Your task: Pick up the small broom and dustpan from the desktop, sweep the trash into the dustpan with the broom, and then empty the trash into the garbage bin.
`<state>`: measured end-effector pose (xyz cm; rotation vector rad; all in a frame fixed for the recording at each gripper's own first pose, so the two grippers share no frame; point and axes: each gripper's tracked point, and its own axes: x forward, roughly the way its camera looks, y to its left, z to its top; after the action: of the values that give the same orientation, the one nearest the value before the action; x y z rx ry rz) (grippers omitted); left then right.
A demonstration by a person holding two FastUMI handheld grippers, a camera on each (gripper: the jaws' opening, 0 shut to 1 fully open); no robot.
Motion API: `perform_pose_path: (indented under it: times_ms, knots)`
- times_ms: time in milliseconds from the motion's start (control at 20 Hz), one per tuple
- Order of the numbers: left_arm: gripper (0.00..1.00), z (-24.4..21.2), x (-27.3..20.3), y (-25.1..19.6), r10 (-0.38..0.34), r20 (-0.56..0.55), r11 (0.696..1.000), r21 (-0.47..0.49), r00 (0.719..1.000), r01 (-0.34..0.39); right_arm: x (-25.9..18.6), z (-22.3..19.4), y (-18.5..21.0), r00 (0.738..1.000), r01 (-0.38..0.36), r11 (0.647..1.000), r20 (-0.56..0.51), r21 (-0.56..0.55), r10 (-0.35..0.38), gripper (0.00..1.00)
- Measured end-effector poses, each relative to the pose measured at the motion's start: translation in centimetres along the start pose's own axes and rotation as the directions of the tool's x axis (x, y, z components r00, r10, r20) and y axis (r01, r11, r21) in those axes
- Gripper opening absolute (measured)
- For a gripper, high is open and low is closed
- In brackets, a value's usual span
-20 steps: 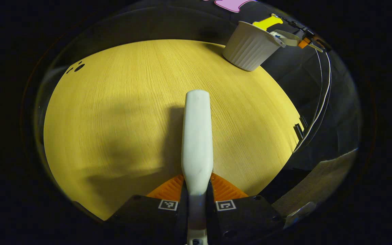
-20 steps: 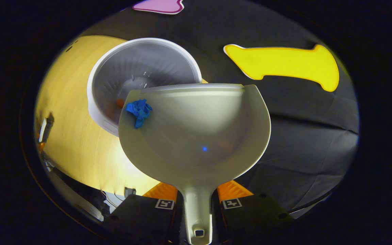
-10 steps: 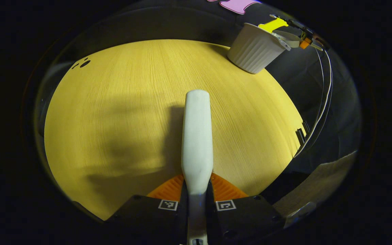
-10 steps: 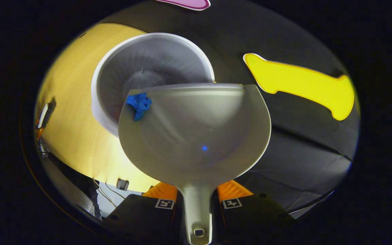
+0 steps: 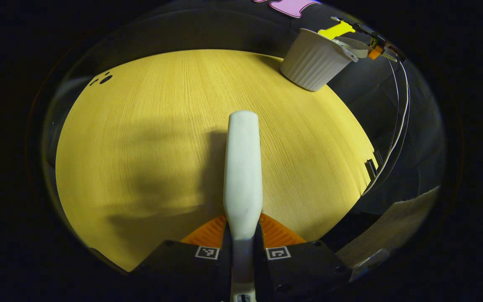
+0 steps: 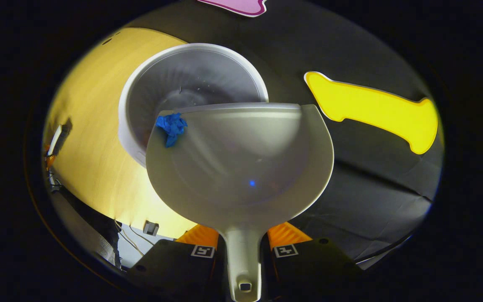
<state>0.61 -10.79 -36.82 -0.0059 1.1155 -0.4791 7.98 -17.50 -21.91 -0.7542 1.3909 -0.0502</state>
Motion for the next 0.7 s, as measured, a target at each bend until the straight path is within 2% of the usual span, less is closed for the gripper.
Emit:
perform_pose_path:
  times_ms: [150, 300, 350, 400, 700]
  knots:
    - [0.27, 0.03, -0.03, 0.01, 0.001, -0.005, 1.000, 0.000, 1.000, -0.001, 0.12, 0.36, -0.40, 0.999, 0.030, 0.999, 0.021, -0.018, -0.029, 0.36]
    - [0.26, 0.05, 0.03, 0.02, 0.000, -0.006, 1.000, 0.003, 1.000, 0.000, 0.06, 0.67, -0.23, 1.000, 0.016, 1.000, 0.018, -0.026, -0.015, 0.36]
    - [0.27, 0.07, 0.02, 0.05, 0.001, -0.006, 1.000, 0.004, 1.000, -0.001, 0.25, 0.57, -0.04, 1.000, 0.013, 1.000, 0.022, -0.018, -0.012, 0.31]
    - [0.27, 0.11, 0.02, 0.04, 0.001, -0.006, 1.000, 0.004, 1.000, -0.001, 0.27, 0.57, 0.00, 1.000, 0.010, 1.000, 0.024, -0.016, -0.009, 0.36]
    - [0.26, 0.07, 0.02, 0.03, 0.003, -0.009, 1.000, 0.007, 1.000, -0.003, 0.55, 0.44, -0.41, 1.000, 0.013, 1.000, 0.024, -0.014, -0.013, 0.36]
